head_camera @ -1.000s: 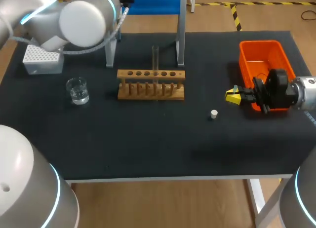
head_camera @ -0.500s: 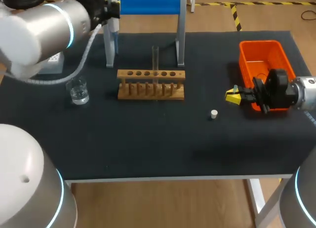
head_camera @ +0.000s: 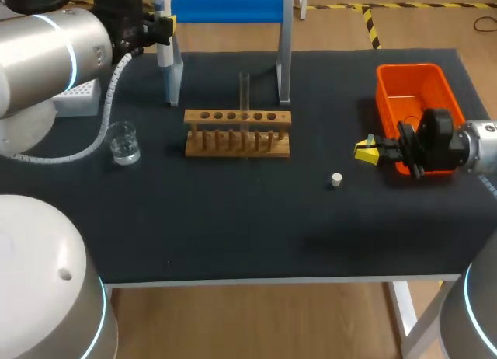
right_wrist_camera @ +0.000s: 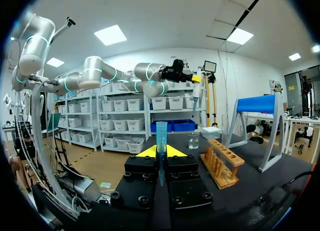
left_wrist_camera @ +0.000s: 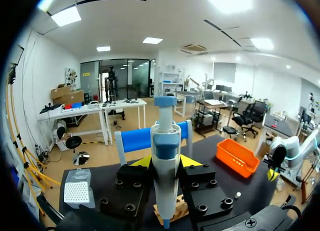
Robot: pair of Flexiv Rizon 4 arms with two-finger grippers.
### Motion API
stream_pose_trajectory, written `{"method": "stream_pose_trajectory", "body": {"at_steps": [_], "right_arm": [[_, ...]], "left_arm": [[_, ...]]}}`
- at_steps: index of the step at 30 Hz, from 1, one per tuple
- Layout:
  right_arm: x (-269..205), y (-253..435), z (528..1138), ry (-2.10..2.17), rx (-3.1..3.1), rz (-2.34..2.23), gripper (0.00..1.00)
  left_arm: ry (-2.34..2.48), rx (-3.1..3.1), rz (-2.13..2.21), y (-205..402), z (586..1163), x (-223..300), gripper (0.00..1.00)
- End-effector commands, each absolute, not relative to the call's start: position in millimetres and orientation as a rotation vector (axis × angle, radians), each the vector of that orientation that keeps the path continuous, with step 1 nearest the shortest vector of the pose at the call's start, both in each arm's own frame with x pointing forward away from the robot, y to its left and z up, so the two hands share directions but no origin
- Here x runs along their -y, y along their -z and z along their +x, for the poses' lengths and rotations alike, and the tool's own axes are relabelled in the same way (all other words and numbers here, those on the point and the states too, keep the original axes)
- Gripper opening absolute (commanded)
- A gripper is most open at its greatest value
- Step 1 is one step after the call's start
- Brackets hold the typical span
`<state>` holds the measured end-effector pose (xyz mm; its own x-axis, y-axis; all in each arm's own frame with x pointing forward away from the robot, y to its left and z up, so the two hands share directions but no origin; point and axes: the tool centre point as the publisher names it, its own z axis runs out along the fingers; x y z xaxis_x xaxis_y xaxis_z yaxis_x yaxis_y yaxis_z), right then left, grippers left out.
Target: Invert the test tube, pick up the pipette, mount the tip to pipette, aspirate from beaker and dispense into the tube, eject the tip, return the pipette, and cap with the stopper.
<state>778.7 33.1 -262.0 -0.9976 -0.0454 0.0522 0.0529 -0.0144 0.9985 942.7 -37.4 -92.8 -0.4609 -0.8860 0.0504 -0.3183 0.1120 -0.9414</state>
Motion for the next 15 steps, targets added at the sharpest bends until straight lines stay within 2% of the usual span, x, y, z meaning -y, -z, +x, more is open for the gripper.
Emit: {"method": "stream_pose_trajectory", "body": {"at_steps": [1,5,15], "right_arm": [[-32,262,778,2.19,2.156,-0.007,0.0],[-32,262,778,2.19,2.156,-0.007,0.0],[-32,262,778,2.19,2.156,-0.007,0.0]], "left_arm": [[1.349,-1.856,-1.17,91,940,35,0.0],[1.349,-1.856,-1.17,91,940,35,0.0],[1.651,-2.045,-0.808,36,918,36,0.0]]}}
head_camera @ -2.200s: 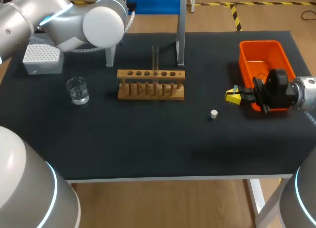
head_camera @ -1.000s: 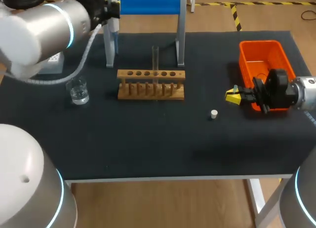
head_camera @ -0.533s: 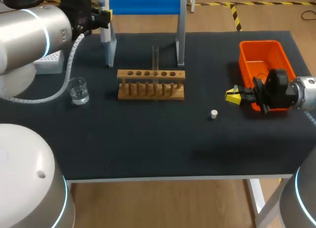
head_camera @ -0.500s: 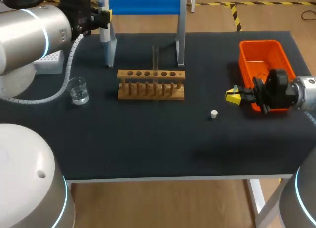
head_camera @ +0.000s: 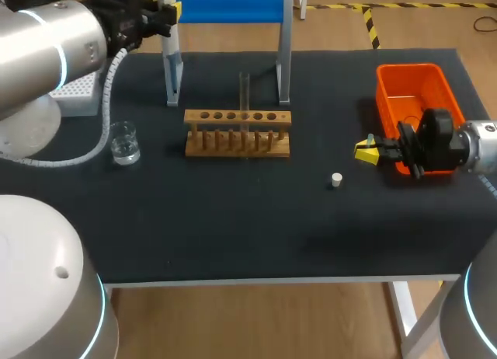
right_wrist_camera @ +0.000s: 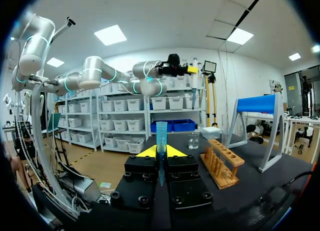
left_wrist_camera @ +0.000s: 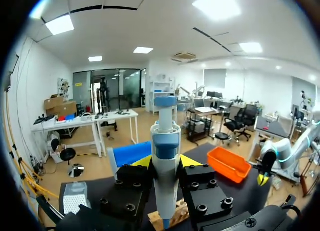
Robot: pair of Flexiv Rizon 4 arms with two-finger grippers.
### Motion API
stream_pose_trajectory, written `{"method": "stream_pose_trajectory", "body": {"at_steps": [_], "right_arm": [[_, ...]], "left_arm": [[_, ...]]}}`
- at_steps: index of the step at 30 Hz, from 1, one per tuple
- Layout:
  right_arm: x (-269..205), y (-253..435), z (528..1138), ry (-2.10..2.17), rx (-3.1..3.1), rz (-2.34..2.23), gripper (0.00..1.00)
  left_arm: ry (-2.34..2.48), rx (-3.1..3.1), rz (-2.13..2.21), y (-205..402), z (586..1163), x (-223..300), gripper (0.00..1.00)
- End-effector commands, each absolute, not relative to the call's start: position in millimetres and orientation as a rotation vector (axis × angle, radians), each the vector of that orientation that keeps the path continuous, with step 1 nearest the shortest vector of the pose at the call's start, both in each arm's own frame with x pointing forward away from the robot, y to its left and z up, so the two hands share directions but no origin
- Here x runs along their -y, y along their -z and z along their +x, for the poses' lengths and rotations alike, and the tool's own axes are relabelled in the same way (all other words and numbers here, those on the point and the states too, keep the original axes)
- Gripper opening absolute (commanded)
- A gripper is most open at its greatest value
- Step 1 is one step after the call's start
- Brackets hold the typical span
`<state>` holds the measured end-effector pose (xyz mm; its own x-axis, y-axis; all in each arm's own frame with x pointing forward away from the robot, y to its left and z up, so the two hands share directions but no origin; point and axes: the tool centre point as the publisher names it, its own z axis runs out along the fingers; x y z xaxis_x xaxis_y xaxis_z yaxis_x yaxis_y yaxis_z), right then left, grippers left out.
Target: Invert the test tube, pick up the pipette, mount the tip to pipette, aspirate from beaker and dispense into the tube, eject the tip, return the pipette, and cap with the stopper.
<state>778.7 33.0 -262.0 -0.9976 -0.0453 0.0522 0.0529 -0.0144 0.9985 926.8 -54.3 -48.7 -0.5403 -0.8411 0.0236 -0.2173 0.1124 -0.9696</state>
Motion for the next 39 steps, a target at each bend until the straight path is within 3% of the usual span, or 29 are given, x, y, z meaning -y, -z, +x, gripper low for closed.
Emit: {"method": "stream_pose_trajectory", "body": {"at_steps": [1,25,33,39], "right_arm": [[-32,262,778,2.19,2.156,-0.007,0.0],[-32,262,778,2.19,2.156,-0.007,0.0],[-32,262,778,2.19,2.156,-0.007,0.0],[-32,262,778,2.19,2.156,-0.007,0.0]], "left_arm": [[1.67,-2.058,-0.773,32,916,36,0.0],[1.963,-2.374,-0.096,7,858,59,0.0],[1.982,-2.43,-0.044,19,852,60,0.0],[1.855,-2.422,-0.265,28,869,56,0.0]]}}
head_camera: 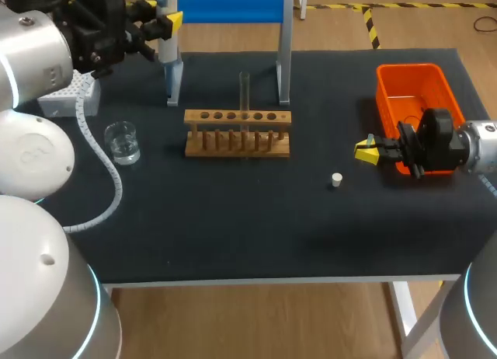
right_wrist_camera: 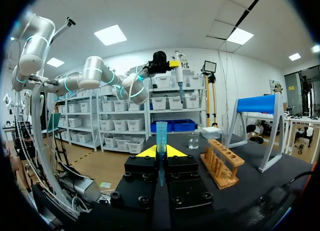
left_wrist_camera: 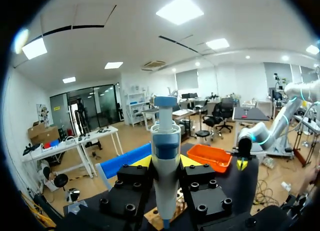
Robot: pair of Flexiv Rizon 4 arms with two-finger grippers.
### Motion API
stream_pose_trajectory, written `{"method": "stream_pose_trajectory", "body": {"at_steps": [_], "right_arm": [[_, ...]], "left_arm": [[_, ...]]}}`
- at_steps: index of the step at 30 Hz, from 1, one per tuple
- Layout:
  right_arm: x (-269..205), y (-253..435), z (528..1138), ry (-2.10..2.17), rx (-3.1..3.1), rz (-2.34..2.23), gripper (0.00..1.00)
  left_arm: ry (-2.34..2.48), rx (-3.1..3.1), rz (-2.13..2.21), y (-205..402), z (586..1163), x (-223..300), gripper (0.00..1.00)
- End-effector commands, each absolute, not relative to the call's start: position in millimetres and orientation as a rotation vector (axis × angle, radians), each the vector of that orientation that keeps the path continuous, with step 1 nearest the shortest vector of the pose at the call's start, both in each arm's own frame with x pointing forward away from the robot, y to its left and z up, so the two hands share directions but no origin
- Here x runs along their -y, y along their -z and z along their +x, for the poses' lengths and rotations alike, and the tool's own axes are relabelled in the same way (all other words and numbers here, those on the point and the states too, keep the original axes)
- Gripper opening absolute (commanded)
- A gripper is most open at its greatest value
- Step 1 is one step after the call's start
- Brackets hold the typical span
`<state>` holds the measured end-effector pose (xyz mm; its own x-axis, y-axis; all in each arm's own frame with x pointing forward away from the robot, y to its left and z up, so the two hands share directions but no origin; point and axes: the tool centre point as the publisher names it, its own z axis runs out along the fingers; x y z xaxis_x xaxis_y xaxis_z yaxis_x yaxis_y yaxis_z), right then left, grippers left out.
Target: Invert the test tube, pick up the pipette, mount the tip to pipette, aspirate from beaker and dispense into the tube, eject the tip, return the pipette, and cap with the stopper.
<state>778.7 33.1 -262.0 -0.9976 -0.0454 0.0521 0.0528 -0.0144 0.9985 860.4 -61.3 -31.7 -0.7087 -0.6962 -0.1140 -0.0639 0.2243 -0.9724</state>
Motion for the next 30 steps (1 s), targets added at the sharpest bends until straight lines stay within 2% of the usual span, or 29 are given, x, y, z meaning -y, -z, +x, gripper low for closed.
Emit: {"method": "stream_pose_trajectory", "body": {"at_steps": [1,11,16,30], "right_arm": [[-32,262,778,2.19,2.156,-0.007,0.0],[-32,262,778,2.19,2.156,-0.007,0.0],[-32,262,778,2.19,2.156,-0.007,0.0],[-32,262,778,2.19,2.156,-0.007,0.0]], "left_arm": [[1.855,-2.422,-0.265,28,869,56,0.0],[1.855,-2.422,-0.265,28,869,56,0.0],[1.91,-2.467,-0.077,15,860,69,0.0],[1.962,-2.461,0.058,-10,801,105,0.0]]}}
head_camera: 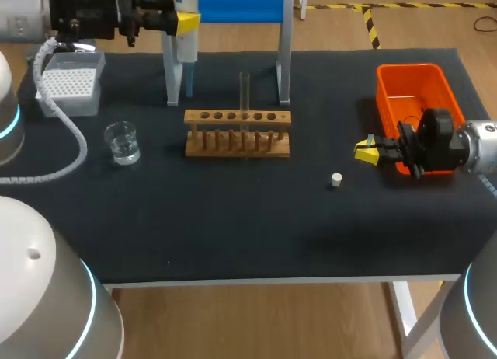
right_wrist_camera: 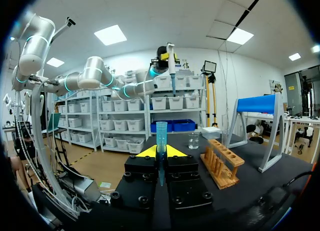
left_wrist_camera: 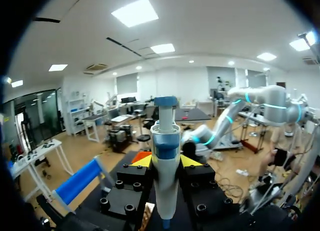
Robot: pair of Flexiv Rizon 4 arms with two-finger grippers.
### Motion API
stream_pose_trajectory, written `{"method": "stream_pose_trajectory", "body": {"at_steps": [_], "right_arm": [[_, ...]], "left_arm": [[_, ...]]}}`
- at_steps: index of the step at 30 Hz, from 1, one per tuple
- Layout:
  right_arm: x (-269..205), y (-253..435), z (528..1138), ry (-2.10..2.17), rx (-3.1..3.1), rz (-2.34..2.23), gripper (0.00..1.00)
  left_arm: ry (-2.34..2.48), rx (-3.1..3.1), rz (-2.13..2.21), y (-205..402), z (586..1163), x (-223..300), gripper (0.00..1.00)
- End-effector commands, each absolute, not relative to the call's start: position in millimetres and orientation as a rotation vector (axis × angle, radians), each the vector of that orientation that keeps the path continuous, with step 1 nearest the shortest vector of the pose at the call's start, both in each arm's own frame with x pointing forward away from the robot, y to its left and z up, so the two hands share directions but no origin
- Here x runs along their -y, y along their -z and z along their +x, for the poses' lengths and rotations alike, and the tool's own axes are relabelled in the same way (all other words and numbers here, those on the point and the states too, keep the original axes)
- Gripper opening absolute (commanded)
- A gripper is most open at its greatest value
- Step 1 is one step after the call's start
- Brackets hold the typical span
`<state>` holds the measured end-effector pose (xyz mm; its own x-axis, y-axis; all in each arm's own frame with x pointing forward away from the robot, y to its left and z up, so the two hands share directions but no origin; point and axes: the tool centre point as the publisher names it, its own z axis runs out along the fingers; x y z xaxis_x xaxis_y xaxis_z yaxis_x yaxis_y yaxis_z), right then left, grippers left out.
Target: Invert the test tube, pick up the pipette, mount the tip to pipette, aspirate from beaker and dispense into the tube, eject the tip, return the pipette, and cap with the stopper.
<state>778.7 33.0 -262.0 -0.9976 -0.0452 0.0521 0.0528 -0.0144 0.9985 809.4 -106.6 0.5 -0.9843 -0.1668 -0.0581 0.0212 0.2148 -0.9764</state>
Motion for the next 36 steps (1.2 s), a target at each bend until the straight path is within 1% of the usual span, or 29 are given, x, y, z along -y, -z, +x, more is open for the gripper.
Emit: {"method": "stream_pose_trajectory", "body": {"at_steps": [1,10,18,36], "right_arm": [[-32,262,778,2.19,2.156,-0.007,0.0],[-32,262,778,2.19,2.156,-0.007,0.0],[-32,262,778,2.19,2.156,-0.007,0.0],[-32,262,778,2.19,2.156,-0.007,0.0]], "left_arm": [[1.959,-2.46,0.055,-12,798,108,0.0],[1.879,-2.403,-0.078,-23,774,131,0.0],[1.892,-2.346,-0.165,-18,763,157,0.0],[1.948,-2.252,-0.156,-19,752,231,0.0]]}}
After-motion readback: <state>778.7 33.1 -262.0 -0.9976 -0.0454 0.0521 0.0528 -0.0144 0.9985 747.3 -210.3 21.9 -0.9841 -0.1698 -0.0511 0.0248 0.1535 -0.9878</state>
